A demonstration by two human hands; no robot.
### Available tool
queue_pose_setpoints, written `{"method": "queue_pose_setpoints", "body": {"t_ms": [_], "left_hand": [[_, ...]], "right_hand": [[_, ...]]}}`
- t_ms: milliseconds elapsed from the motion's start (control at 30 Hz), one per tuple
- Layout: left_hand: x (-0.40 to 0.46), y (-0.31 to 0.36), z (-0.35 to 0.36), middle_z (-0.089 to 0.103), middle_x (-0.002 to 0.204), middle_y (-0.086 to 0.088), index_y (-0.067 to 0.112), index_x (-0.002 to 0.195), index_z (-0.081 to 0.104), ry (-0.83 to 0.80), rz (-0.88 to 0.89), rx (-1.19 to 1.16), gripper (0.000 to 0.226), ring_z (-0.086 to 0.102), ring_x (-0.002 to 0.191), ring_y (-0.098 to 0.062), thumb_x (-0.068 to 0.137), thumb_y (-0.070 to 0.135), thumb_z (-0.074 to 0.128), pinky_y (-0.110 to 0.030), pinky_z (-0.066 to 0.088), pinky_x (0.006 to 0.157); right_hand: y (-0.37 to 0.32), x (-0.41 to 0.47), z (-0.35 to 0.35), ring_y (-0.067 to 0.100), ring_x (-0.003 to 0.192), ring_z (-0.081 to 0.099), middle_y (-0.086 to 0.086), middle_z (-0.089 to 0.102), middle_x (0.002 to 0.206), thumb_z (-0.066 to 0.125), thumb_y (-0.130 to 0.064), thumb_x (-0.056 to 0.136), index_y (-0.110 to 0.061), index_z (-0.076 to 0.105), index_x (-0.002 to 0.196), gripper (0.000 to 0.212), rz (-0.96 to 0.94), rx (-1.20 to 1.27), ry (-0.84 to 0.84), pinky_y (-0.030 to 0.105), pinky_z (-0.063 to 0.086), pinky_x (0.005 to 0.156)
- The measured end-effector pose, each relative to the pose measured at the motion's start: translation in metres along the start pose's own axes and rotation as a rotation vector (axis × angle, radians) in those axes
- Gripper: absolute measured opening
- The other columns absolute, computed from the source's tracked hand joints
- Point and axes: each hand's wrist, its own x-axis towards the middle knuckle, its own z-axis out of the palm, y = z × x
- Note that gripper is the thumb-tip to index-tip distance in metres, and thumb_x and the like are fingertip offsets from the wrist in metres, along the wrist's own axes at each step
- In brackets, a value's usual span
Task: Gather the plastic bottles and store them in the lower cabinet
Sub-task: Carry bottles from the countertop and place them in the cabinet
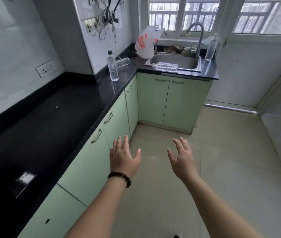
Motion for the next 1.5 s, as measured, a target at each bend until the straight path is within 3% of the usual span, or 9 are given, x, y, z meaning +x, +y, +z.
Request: {"method": "queue_pose_setpoints", "body": {"t_ms": [333, 600, 900, 1133, 1300, 1367, 1433, 1500], "left_hand": [[0.230, 0.033, 0.075, 0.020, 0.158, -0.012, 0.014, 0.151, 0.019, 0.065, -0.177, 0.013, 0.074, 0.012, 0.146, -0.024, 0.092, 0.049, 0.048, -0.040, 0.013, 0.118], [0.391, 0.075, 0.089, 0.027, 0.154, -0.018, 0.007, 0.147, 0.031, 0.213, -0.295, -0.025, 0.073, 0.018, 0.145, -0.029, 0.089, 0.042, 0.058, -0.042, 0.018, 0.116], [0.535, 0.056, 0.104, 0.030, 0.152, -0.022, 0.000, 0.147, 0.027, 0.365, -0.399, -0.112, 0.080, 0.023, 0.142, -0.032, 0.086, 0.035, 0.064, -0.041, 0.019, 0.116], [0.660, 0.022, 0.108, 0.034, 0.148, -0.024, -0.001, 0.148, 0.023, 0.613, -0.495, -0.278, 0.096, 0.030, 0.138, -0.033, 0.077, 0.037, 0.076, -0.039, 0.025, 0.113], [0.734, -0.004, 0.103, 0.025, 0.154, -0.014, 0.011, 0.152, 0.013, 0.749, -0.653, -0.511, 0.114, 0.026, 0.141, -0.024, 0.068, 0.041, 0.083, -0.034, 0.026, 0.113], [0.755, -0.012, 0.103, 0.030, 0.153, -0.008, 0.016, 0.151, 0.016, 0.805, -0.684, -0.595, 0.113, 0.033, 0.138, -0.019, 0.066, 0.038, 0.086, -0.034, 0.032, 0.110], [0.769, -0.018, 0.105, 0.045, 0.142, -0.002, 0.020, 0.144, 0.031, 0.892, -0.695, -0.625, 0.097, 0.047, 0.126, -0.012, 0.065, 0.032, 0.087, -0.031, 0.041, 0.104], [0.778, -0.023, 0.106, 0.058, 0.115, 0.011, 0.025, 0.124, 0.046, 0.978, -0.686, -0.608, 0.071, 0.056, 0.102, 0.007, 0.067, 0.026, 0.087, -0.015, 0.046, 0.089]], "right_hand": [[0.014, 0.276, 0.022, 0.017, 0.146, 0.008, 0.006, 0.022, 0.157, 0.053, -0.030, 0.095, -0.016, 0.040, 0.142, 0.051, -0.123, 0.036, -0.078, 0.032, 0.014, 0.116], [-0.002, 0.467, 0.022, 0.015, 0.146, 0.007, 0.004, 0.021, 0.157, 0.053, -0.033, 0.095, -0.019, 0.040, 0.142, 0.051, -0.239, -0.007, -0.174, 0.035, 0.018, 0.116], [-0.031, 0.615, 0.075, 0.013, 0.146, 0.005, 0.002, 0.018, 0.158, 0.052, -0.032, 0.095, -0.019, 0.038, 0.143, 0.052, -0.313, 0.004, -0.283, 0.034, 0.016, 0.117], [-0.077, 0.734, 0.142, 0.013, 0.146, 0.004, 0.002, 0.018, 0.158, 0.052, -0.031, 0.095, -0.021, 0.036, 0.144, 0.052, -0.420, -0.046, -0.365, 0.033, 0.015, 0.116], [-0.121, 0.809, 0.183, 0.017, 0.146, 0.006, 0.005, 0.021, 0.157, 0.054, -0.030, 0.094, -0.020, 0.039, 0.142, 0.051, -0.502, -0.068, -0.419, 0.036, 0.017, 0.116], [-0.130, 0.830, 0.195, 0.017, 0.146, 0.007, 0.004, 0.022, 0.157, 0.054, -0.031, 0.094, -0.022, 0.039, 0.142, 0.051, -0.521, -0.070, -0.436, 0.038, 0.019, 0.115], [-0.135, 0.849, 0.205, 0.017, 0.146, 0.007, 0.003, 0.022, 0.157, 0.053, -0.032, 0.094, -0.022, 0.039, 0.142, 0.051, -0.542, -0.086, -0.459, 0.039, 0.021, 0.115], [-0.138, 0.867, 0.217, 0.016, 0.146, 0.006, 0.003, 0.022, 0.157, 0.053, -0.033, 0.094, -0.022, 0.038, 0.142, 0.052, -0.568, -0.104, -0.490, 0.039, 0.022, 0.115]]}}
